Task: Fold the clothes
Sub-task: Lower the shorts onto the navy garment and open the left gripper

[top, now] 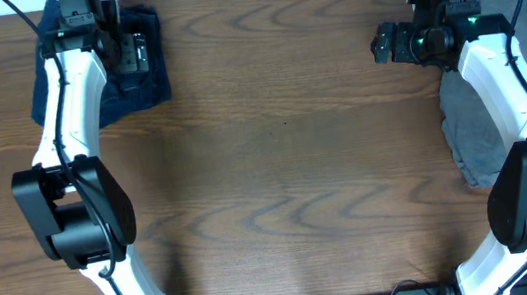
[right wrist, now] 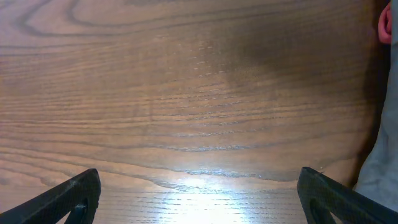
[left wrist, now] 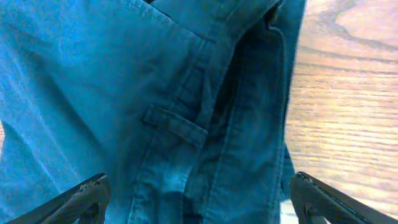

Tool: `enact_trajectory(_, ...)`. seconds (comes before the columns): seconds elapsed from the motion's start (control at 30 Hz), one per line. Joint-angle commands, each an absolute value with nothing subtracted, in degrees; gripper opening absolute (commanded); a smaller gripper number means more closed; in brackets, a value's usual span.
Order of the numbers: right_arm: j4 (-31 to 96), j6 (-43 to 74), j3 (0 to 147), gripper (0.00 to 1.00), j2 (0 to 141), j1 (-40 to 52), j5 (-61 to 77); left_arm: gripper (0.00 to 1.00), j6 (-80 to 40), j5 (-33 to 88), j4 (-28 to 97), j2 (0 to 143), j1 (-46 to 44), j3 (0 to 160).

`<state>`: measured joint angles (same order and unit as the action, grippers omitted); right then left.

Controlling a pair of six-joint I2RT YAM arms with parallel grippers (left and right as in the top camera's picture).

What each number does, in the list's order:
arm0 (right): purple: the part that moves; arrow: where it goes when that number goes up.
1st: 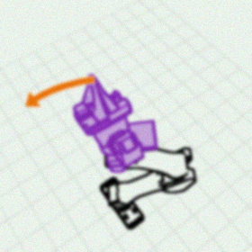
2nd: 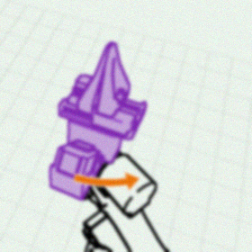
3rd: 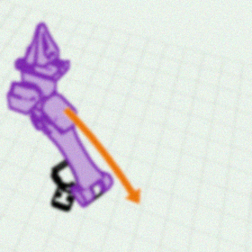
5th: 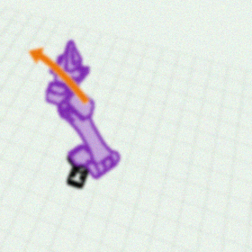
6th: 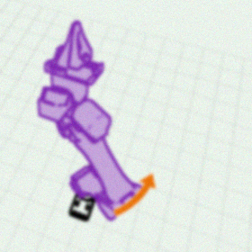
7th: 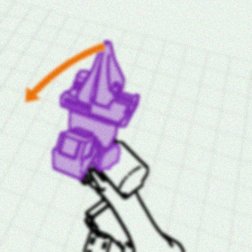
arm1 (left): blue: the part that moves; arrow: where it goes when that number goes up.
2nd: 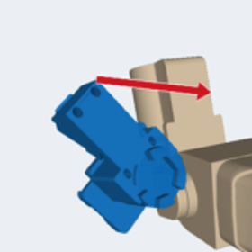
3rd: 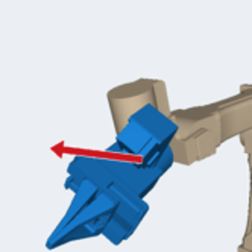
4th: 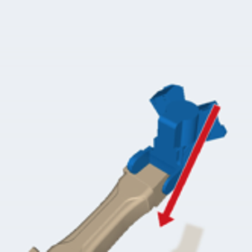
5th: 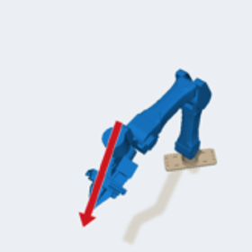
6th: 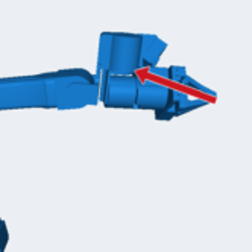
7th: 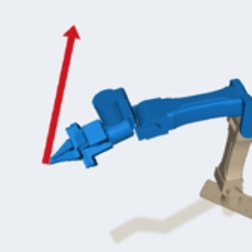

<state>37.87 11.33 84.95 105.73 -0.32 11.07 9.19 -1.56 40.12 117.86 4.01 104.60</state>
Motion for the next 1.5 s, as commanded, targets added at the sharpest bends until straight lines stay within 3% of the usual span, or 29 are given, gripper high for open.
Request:
enact_trajectory(0.0, 37.6, 11.1, 84.5, 0.99, 106.1, -0.7, 11.0, 0.93, 9.2, -0.4, 40.3, 111.7, 3.8, 105.6)
enact_trajectory(0.17, 37.1, 11.1, 84.5, 0.99, 106.1, -0.7, 11.0, 0.89, 13.4, -0.6, 38.3, 108.8, 4.1, 105.6)
enact_trajectory(0.27, 37.0, 11.1, 84.5, 0.99, 106.1, -0.7, 11.0, 0.78, 13.9, -0.6, 35.4, 110.7, 5.1, 105.4)
enact_trajectory(0.37, 37.1, 11.1, 84.5, 0.99, 106.1, -0.6, 11.0, 0.76, 13.6, -0.6, 30.8, 114.2, 6.0, 104.9)
enact_trajectory(0.63, 37.1, 11.1, 84.5, 0.99, 106.1, -0.1, 10.9, 0.79, 11.8, -0.6, 21.2, 127.9, 6.0, 104.9)
enact_trajectory(0.9, 37.0, 11.1, 84.5, 0.99, 106.1, -0.1, 10.9, 0.88, 11.4, -0.4, 20.1, 134.5, 6.0, 104.9)
enact_trajectory(1.23, 36.1, 7.7, 86.6, 0.99, 105.0, -0.1, 12.5, 0.99, 11.4, -0.4, 23.5, 122.3, 5.3, 105.0)
enact_trajectory(1.47, 37.6, 2.0, 89.3, 0.99, 100.0, 0.1, 14.0, 0.98, 11.4, -0.4, 33.1, 108.5, 2.7, 105.0)
